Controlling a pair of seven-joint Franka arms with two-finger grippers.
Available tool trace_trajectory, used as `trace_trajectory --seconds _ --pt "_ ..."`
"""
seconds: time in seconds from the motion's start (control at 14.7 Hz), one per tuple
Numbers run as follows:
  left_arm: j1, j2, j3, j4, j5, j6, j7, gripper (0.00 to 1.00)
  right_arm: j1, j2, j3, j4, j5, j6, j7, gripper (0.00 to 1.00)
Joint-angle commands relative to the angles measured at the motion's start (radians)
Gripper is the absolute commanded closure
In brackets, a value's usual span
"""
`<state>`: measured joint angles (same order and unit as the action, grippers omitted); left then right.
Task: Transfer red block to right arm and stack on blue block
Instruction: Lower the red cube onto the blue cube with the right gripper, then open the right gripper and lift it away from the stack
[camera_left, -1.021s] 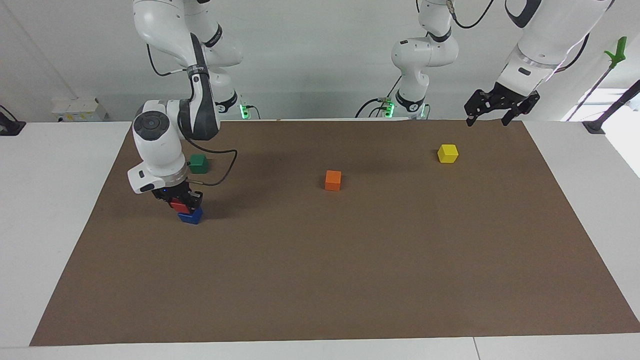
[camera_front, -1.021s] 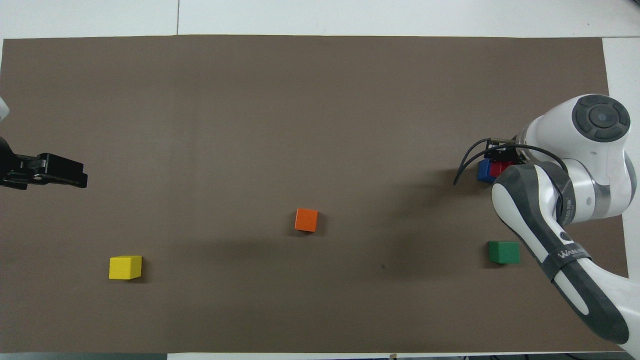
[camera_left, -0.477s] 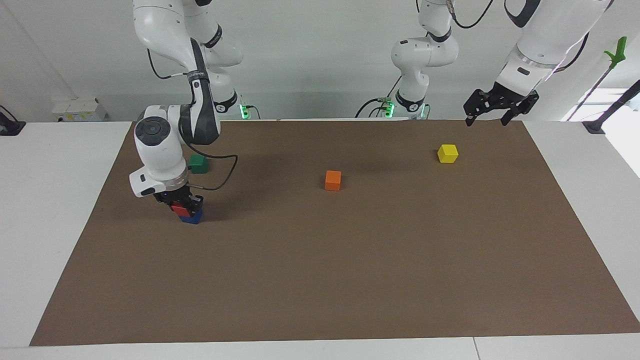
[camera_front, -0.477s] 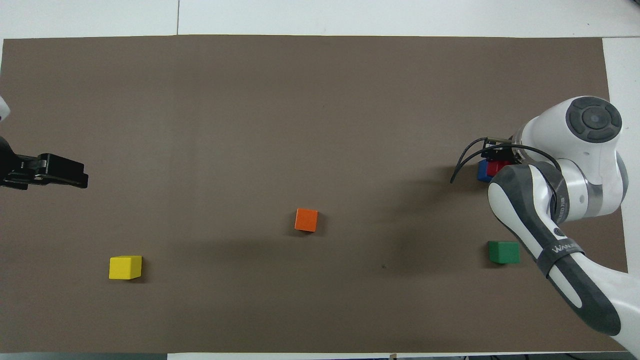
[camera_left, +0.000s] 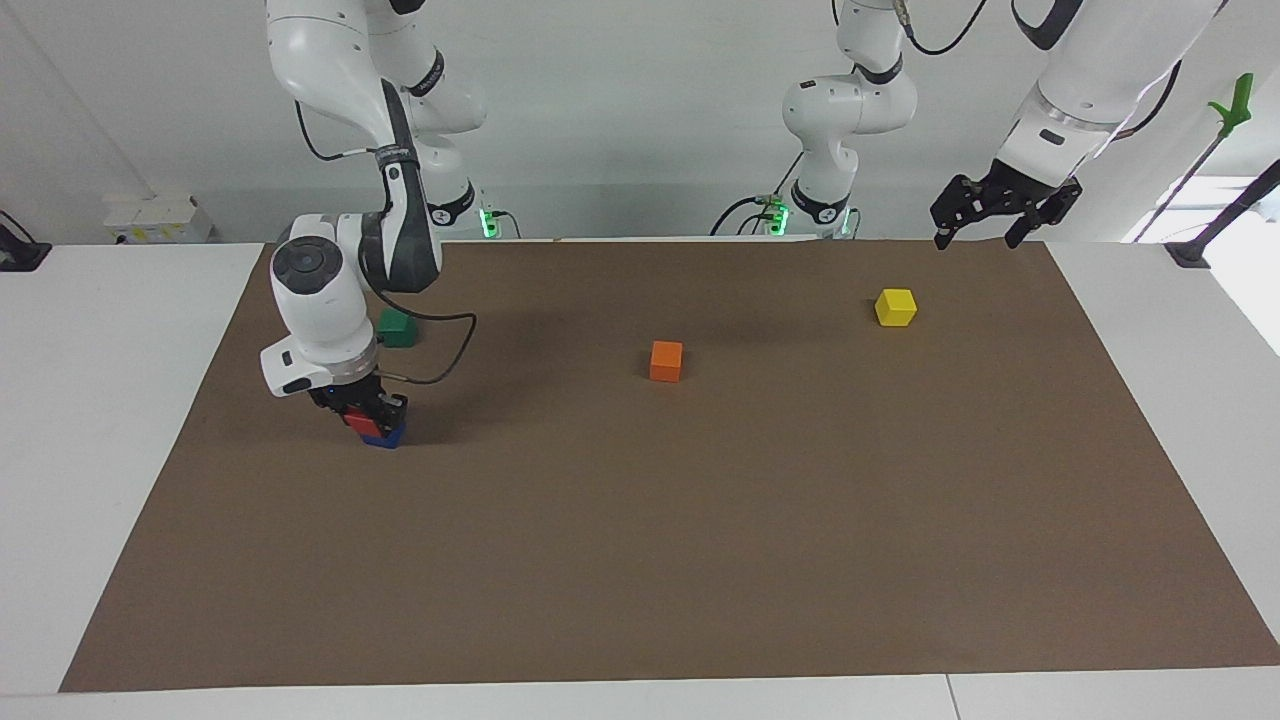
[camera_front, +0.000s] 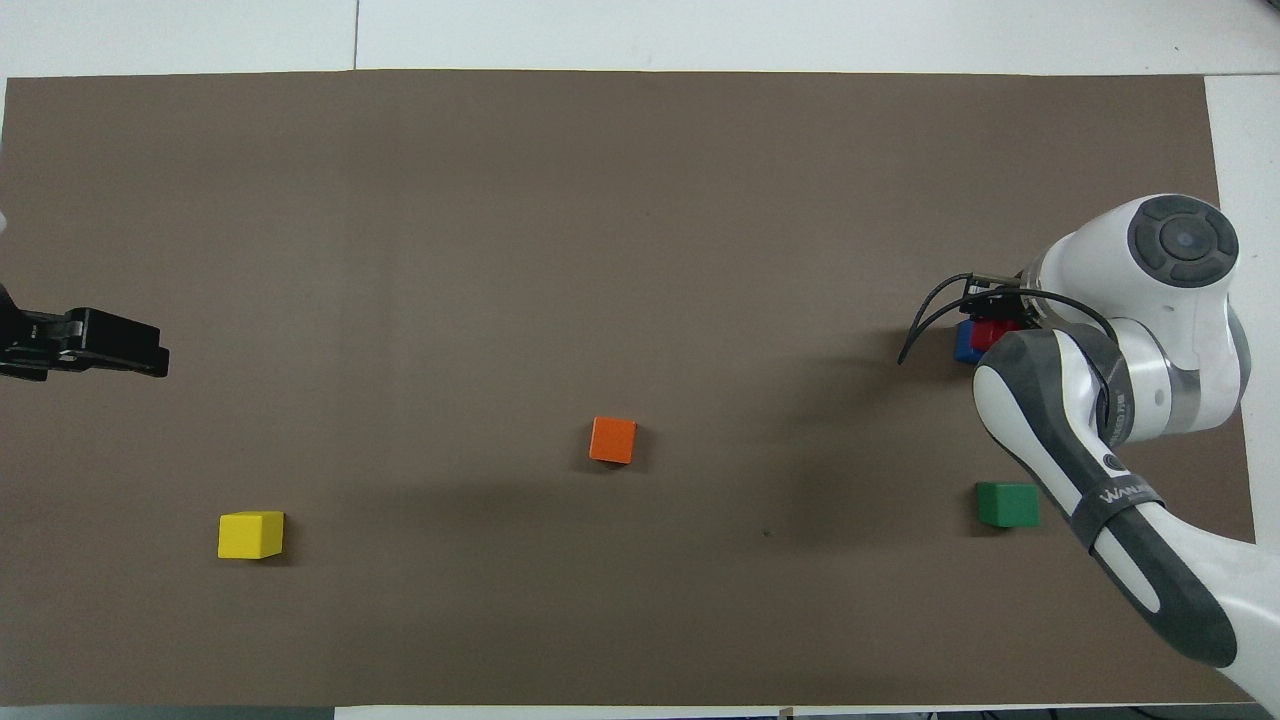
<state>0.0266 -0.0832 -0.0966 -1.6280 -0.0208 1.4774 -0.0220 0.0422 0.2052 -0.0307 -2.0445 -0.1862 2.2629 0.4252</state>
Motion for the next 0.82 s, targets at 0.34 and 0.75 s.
trace_trajectory --seconds 0.34,0.75 --pt "-0.008 -0.016 0.012 -0.006 -0.008 -0.012 -0.003 0.00 -0.015 -0.003 0.012 0.006 -0.003 -0.006 0.020 0.00" --pt "-0.008 -0.016 0.012 -0.006 -0.008 -0.012 -0.003 0.00 -0.013 -0.038 0.020 0.341 0.023 -0.351 -0.297 0.00"
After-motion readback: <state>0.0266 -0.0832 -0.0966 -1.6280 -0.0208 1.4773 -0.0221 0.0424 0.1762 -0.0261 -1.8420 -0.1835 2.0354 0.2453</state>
